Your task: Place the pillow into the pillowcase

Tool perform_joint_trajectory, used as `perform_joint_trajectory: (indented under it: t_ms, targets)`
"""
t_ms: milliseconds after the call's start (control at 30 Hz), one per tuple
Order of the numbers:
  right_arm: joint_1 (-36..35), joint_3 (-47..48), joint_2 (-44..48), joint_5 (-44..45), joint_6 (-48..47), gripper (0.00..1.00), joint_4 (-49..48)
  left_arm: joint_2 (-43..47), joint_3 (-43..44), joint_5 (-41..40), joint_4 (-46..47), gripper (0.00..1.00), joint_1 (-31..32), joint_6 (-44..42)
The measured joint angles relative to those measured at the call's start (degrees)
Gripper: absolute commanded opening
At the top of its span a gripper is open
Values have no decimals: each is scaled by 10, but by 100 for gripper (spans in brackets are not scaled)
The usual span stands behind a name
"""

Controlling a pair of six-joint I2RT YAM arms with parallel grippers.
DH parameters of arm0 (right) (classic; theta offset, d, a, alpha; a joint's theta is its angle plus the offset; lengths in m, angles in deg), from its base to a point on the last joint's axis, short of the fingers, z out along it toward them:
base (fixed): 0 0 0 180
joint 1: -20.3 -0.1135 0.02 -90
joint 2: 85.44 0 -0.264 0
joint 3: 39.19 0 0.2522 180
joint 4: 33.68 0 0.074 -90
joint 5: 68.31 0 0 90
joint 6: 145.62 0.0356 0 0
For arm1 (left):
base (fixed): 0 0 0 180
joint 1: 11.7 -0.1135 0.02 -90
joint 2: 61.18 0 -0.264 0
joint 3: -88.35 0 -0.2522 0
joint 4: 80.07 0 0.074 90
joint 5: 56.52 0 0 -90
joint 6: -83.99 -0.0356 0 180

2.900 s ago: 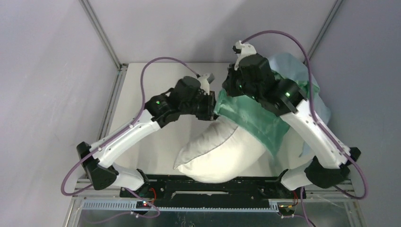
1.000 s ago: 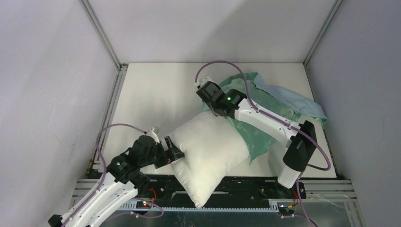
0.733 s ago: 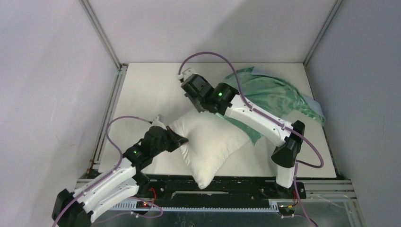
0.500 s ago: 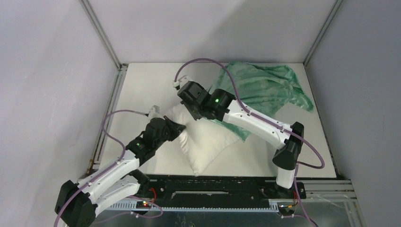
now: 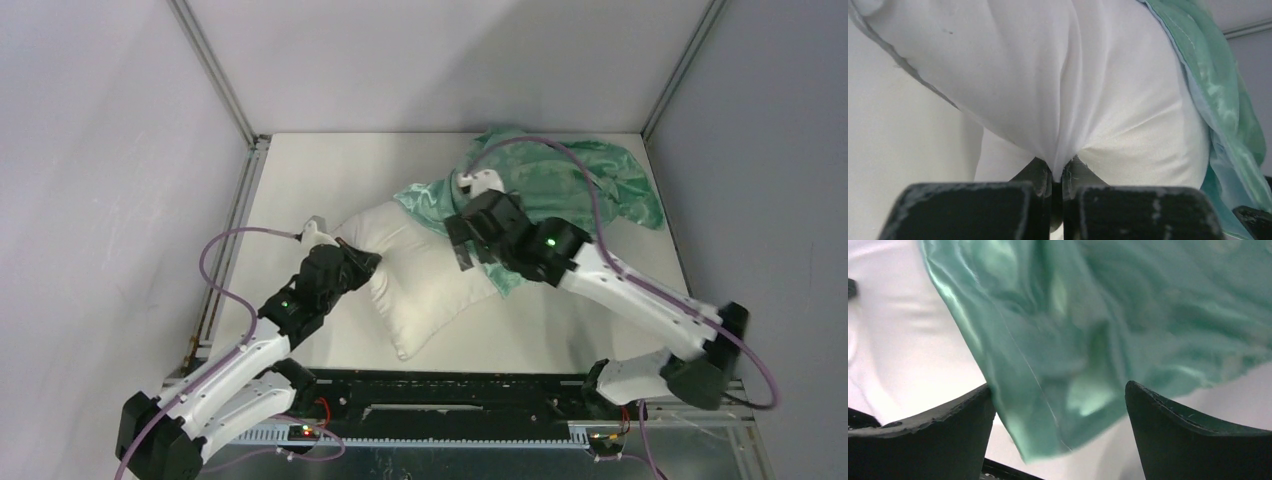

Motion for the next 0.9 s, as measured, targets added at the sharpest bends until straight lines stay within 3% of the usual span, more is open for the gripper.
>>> perform_joint_trajectory:
  t_ms: [200, 533, 600, 633, 733, 767, 900]
  targets:
    - [12, -139, 122, 28, 21, 100, -37, 0, 0, 2, -10, 0, -10, -5]
    - [12, -240, 119, 11, 21, 97, -119, -1, 5, 7, -27, 0, -21, -16]
    - [23, -243, 112, 9, 18, 86, -129, -5, 16, 9, -36, 0, -24, -21]
    - [30, -245, 105, 9, 16, 72, -137, -8, 21, 10, -39, 0, -24, -23]
    - [59, -243, 94, 7, 10, 12, -146, -14, 34, 13, -47, 0, -26, -31]
    - [68, -236, 93, 4, 10, 0, -141, -15, 36, 15, -49, 0, -26, -35]
    - [68, -131, 75, -2, 19, 0, -86, -23, 40, 15, -52, 0, -27, -42]
